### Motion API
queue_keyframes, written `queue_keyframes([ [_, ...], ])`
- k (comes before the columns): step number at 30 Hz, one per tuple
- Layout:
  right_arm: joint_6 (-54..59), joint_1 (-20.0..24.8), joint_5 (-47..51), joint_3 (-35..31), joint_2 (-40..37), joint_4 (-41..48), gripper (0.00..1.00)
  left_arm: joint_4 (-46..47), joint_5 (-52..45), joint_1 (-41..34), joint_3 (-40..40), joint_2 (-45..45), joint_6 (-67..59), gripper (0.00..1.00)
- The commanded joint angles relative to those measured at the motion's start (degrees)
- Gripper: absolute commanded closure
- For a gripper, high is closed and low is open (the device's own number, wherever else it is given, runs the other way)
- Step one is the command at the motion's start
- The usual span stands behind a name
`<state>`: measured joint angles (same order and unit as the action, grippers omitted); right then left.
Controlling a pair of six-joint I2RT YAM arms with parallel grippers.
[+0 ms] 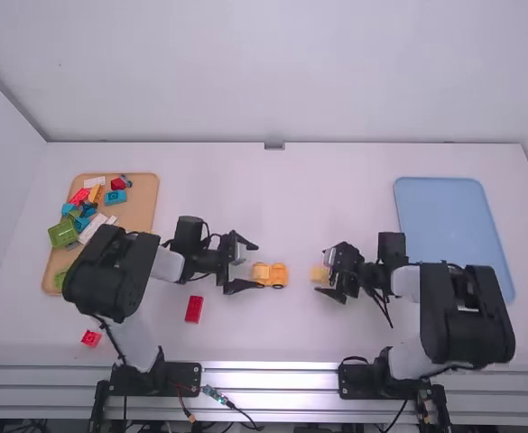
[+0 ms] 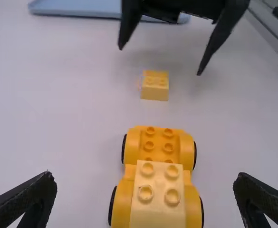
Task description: Assemble lego blocks to make yellow taxi
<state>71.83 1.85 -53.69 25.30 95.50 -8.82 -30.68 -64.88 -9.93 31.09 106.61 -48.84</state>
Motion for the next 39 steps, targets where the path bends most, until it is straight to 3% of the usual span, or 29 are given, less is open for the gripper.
queue_keyframes([
  [1,1.1,0.1,-1.8,2.6,3.9,0.4,0.01,0.0,-0.6,-2.4,1.4,1.6,0.4,0.01],
  [6,6.4,-1.0,-2.0,6.0,9.0,5.1,0.00,0.2,6.8,-5.7,0.8,2.0,0.6,0.01],
  [8,7.5,-1.2,-2.1,7.4,10.1,7.3,0.07,-0.1,9.5,-6.2,0.1,2.0,0.4,0.01],
  [16,9.5,-1.0,-2.6,7.2,10.1,8.7,0.11,-4.2,10.3,-6.2,-1.3,3.5,1.5,0.01],
  [19,9.5,-1.0,-1.1,6.8,10.1,8.7,0.21,-4.1,10.1,-6.2,0.0,5.7,1.5,0.01],
  [21,9.5,-1.2,-0.7,6.8,10.1,8.7,0.34,-3.1,7.7,-6.2,1.7,7.6,1.5,0.01],
  [26,9.4,-1.2,-0.2,7.0,10.2,9.1,0.49,-2.4,7.2,-6.2,3.1,9.2,1.5,0.01],
  [30,9.4,-1.2,0.2,6.7,10.2,9.2,0.49,-3.6,7.3,-6.1,2.7,9.4,1.5,0.01],
  [39,7.5,-1.1,1.6,6.5,10.2,8.9,0.66,-6.5,7.3,-6.4,1.4,9.4,1.5,0.01],
])
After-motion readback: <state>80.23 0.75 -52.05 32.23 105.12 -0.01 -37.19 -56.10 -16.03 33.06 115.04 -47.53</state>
